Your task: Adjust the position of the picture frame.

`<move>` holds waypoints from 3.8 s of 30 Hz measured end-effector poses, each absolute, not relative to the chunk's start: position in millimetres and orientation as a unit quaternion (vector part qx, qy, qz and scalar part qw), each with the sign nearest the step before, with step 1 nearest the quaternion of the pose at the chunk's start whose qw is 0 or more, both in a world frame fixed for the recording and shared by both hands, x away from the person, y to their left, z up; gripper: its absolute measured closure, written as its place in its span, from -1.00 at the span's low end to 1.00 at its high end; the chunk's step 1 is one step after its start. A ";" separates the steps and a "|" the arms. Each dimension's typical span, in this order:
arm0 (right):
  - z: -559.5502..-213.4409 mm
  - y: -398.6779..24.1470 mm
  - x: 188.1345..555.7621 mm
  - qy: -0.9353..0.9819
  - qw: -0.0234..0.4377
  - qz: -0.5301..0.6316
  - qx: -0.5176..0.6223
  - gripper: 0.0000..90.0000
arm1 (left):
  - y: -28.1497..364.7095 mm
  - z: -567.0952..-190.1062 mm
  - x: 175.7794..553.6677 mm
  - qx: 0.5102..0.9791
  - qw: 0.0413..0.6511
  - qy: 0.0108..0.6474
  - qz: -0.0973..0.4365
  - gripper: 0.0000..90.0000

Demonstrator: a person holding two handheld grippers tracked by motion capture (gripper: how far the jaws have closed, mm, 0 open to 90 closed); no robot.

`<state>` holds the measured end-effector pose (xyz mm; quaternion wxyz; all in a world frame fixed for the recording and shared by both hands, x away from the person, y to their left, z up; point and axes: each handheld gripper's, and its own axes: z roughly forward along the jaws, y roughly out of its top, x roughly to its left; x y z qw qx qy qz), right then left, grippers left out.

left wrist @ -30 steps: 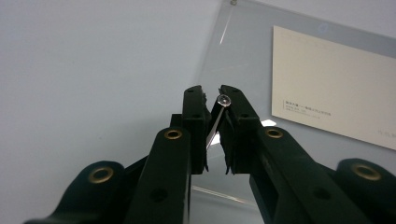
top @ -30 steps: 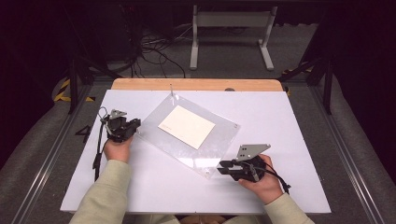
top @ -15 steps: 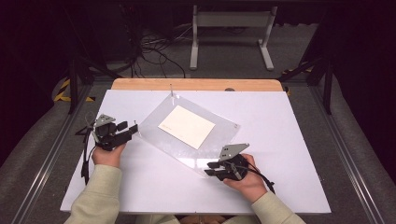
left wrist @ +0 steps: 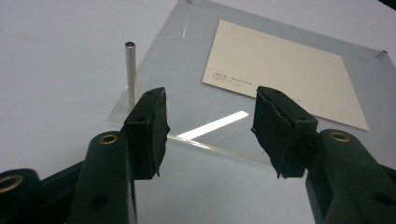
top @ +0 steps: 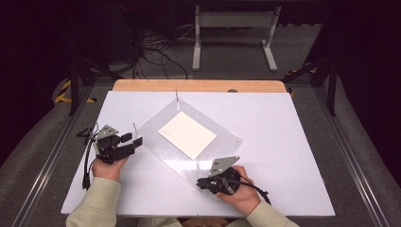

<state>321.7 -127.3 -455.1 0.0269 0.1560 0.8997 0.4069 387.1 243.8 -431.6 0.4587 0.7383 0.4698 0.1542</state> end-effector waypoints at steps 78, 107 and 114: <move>-441.4 -224.1 333.1 0.897 0.076 0.344 0.266 0.85 | 195.5 -427.0 467.3 0.750 0.371 0.487 0.251 0.88; -441.6 -241.4 271.9 0.902 0.012 0.346 0.259 0.86 | 106.0 -432.6 503.4 0.804 0.380 0.409 0.206 0.88; -440.3 -239.9 269.6 0.906 -0.005 0.339 0.254 0.87 | 102.0 -435.6 501.2 0.805 0.384 0.405 0.202 0.88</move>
